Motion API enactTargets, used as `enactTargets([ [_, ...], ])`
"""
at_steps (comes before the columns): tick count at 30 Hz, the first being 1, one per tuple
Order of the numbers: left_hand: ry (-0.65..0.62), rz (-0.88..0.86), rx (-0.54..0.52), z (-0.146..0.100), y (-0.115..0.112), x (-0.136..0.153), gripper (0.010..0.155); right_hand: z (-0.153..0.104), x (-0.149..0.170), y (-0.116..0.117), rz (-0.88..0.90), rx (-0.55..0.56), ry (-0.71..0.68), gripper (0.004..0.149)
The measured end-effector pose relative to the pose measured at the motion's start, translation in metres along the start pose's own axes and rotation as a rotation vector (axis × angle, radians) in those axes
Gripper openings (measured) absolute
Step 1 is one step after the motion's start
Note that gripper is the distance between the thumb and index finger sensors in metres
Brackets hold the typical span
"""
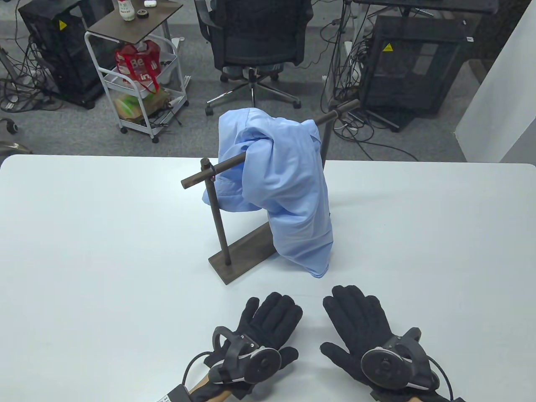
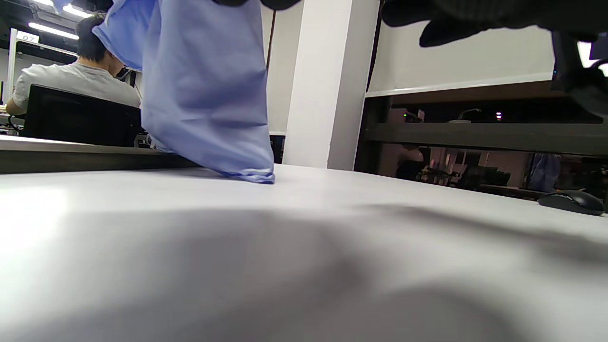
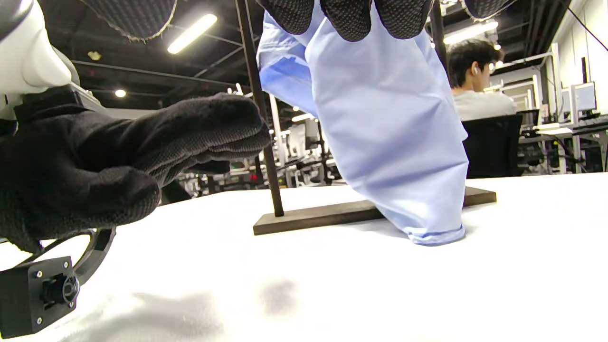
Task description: Hang long-sleeve shirt on desktop hanging rack
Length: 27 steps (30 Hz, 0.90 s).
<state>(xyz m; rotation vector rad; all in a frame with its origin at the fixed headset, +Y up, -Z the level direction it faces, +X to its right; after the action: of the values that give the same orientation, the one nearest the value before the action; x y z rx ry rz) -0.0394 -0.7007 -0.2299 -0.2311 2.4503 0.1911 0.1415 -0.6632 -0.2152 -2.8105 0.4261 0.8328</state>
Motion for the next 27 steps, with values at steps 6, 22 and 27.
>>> enactTargets([
  [6,0.001,0.0,0.003,0.0,-0.001,0.0,0.087,-0.003,-0.002,0.013,0.001,-0.023,-0.003,0.08],
  [22,0.007,0.001,0.017,0.002,-0.002,0.002,0.087,-0.007,-0.004,0.046,0.004,-0.051,-0.025,0.08],
  [27,0.008,0.003,0.022,0.002,-0.001,0.002,0.087,-0.009,-0.006,0.057,0.008,-0.084,-0.029,0.08],
])
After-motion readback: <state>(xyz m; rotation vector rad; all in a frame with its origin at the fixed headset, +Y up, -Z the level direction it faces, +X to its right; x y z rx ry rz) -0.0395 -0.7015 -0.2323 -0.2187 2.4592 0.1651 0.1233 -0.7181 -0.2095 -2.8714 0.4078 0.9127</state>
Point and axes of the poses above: the tracker on the back of each hand, its own x axis roughly to the little-finger side, its own z axis roughly from the wrist to the fingertips, y = z × x, the point moved 5 cm from there along z, roughly from the wrist to the fingertips
